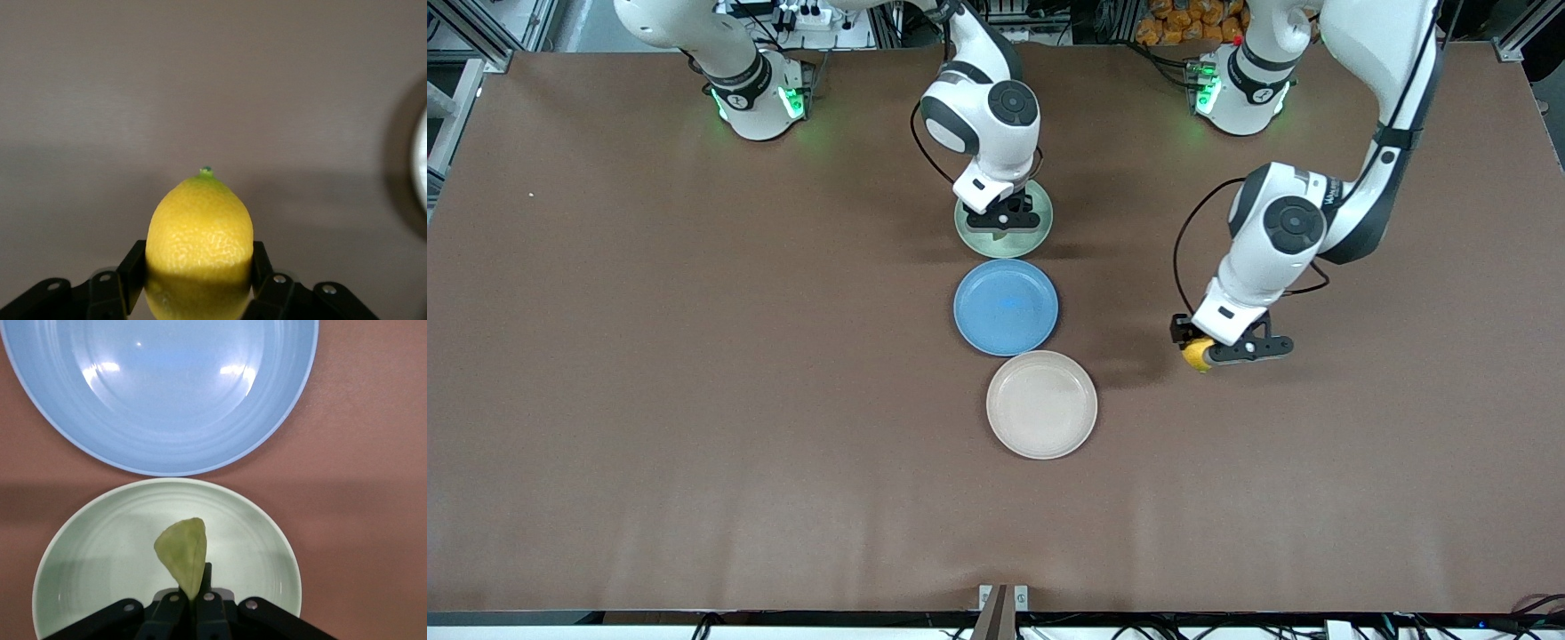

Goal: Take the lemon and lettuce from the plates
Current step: 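Lift the lemon off the plate while the right gripper lifts the lettuce, then place the lemon down with the left gripper while the right gripper carries lettuce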

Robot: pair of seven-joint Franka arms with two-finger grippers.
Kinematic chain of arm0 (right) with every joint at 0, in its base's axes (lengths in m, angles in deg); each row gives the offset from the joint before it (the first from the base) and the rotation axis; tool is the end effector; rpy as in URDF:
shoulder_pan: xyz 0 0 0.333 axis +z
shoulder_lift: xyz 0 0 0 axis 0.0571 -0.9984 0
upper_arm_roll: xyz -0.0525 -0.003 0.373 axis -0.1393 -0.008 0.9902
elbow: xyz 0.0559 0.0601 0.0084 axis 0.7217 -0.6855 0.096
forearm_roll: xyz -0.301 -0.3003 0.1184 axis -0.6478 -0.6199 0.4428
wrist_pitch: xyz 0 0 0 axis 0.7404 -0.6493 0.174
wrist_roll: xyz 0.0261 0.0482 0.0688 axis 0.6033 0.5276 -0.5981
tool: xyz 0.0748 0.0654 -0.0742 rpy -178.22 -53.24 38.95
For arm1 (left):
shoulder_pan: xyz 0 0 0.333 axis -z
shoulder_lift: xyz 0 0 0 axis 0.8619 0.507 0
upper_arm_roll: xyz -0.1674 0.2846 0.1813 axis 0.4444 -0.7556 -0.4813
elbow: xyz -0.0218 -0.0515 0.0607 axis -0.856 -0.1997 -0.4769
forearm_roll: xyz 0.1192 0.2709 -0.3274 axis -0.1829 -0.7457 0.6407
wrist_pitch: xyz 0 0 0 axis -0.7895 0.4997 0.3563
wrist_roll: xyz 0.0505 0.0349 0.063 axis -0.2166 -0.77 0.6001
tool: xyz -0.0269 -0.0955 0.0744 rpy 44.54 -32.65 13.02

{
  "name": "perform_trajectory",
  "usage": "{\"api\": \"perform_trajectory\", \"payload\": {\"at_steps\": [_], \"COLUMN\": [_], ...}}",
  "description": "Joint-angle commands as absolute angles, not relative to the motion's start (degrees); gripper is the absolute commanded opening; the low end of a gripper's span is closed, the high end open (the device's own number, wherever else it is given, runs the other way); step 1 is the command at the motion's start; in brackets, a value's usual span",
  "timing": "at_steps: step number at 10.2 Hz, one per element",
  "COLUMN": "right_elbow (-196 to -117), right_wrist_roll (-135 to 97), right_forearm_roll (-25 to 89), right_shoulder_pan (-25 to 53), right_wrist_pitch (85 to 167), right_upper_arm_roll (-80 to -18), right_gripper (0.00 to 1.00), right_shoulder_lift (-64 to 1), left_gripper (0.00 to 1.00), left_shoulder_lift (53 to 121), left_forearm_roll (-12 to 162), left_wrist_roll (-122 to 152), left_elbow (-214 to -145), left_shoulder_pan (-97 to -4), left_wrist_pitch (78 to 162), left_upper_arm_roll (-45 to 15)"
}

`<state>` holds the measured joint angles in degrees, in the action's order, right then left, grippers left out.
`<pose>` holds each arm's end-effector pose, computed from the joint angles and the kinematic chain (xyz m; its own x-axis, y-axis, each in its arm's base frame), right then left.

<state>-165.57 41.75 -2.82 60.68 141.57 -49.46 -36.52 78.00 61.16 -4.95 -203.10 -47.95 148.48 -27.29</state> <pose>0.3599 0.5856 0.2380 0.9992 0.0231 -0.0328 0.0259 -0.9958 0.0883 0.6011 -0.1858 0.2769 0.9912 0.0923 0.0953 0.0911 -0.9957 0.0174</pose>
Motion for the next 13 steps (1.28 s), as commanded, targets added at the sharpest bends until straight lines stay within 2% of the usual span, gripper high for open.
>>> {"api": "perform_trajectory", "payload": {"at_steps": [1, 6, 10, 11, 12, 13], "right_elbow": [-166.2, -165.0, -160.1, -159.7, -159.6, -159.1], "right_wrist_roll": [42.0, 38.9, 34.0, 33.0, 30.8, 29.1], "right_forearm_roll": [-2.0, -2.0, -2.0, -2.0, -2.0, -2.0], "right_shoulder_pan": [59.7, 56.9, 52.3, 50.9, 49.1, 47.2], "right_wrist_pitch": [140.8, 139.7, 129.9, 129.4, 129.3, 129.2], "right_upper_arm_roll": [-49.1, -49.1, -49.1, -49.1, -49.1, -49.1], "right_gripper": [0.0, 0.0, 0.0, 0.0, 0.0, 0.0], "right_shoulder_lift": [-35.1, -33.3, -31.2, -30.9, -30.7, -30.7], "left_gripper": [0.0, 0.0, 0.0, 0.41, 0.99, 1.0], "left_shoulder_lift": [76.3, 78.3, 82.8, 83.4, 83.6, 83.6], "left_forearm_roll": [60.0, 60.0, 59.8, 59.8, 59.7, 59.2], "left_wrist_roll": [1.9, 15.2, 16.1, 16.1, 16.2, 16.3], "left_elbow": [-205.8, -205.1, -203.6, -203.6, -203.7, -203.7], "left_shoulder_pan": [-53.0, -60.9, -62.2, -62.0, -62.0, -62.1], "left_wrist_pitch": [149.7, 149.7, 152.7, 153.1, 153.1, 152.7], "left_upper_arm_roll": [-26.8, -27.0, -27.0, -27.0, -27.0, -27.0]}}
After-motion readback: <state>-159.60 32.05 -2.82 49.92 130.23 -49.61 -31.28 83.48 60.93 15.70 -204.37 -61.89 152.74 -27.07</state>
